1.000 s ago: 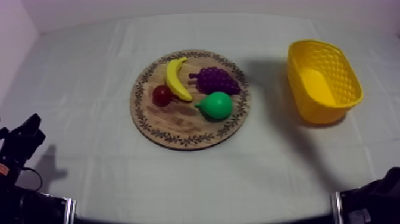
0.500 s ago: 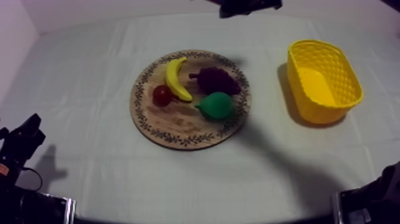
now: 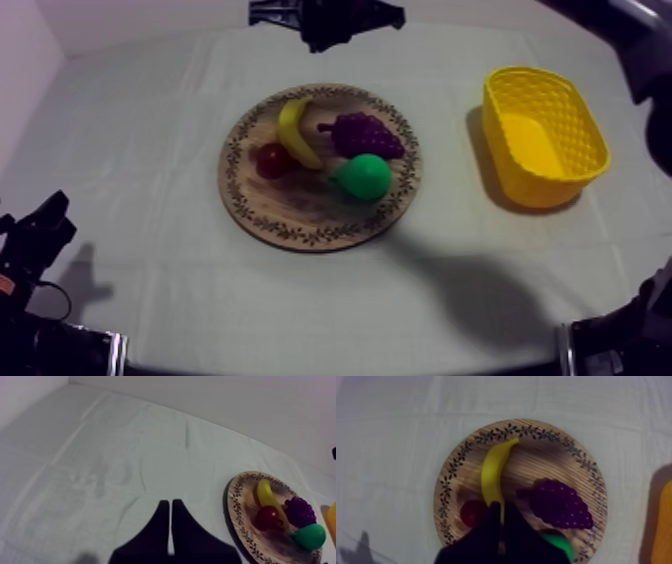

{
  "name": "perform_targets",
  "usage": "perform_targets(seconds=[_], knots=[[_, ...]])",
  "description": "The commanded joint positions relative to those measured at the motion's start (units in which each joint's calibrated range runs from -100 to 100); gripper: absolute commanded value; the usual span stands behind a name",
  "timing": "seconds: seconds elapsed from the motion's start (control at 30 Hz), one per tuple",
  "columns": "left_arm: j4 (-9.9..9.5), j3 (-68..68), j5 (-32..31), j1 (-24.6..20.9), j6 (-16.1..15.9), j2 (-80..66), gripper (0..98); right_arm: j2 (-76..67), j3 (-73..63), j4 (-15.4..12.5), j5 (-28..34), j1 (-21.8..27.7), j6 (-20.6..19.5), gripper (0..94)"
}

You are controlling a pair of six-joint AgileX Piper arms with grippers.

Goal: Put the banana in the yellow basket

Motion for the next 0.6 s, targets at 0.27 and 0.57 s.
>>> perform_targets(seconds=[0.27, 0.57], knots=[[-0.02, 0.03, 0.0, 0.0, -0.01, -0.03, 0.1, 7.38, -10.11, -0.12, 4.2, -0.62, 0.03, 1.6], [-0.02, 0.03, 0.0, 0.0, -0.01, -0.03, 0.1, 8.0, -10.02, -0.54, 4.71, -0.65, 0.55, 11.8]])
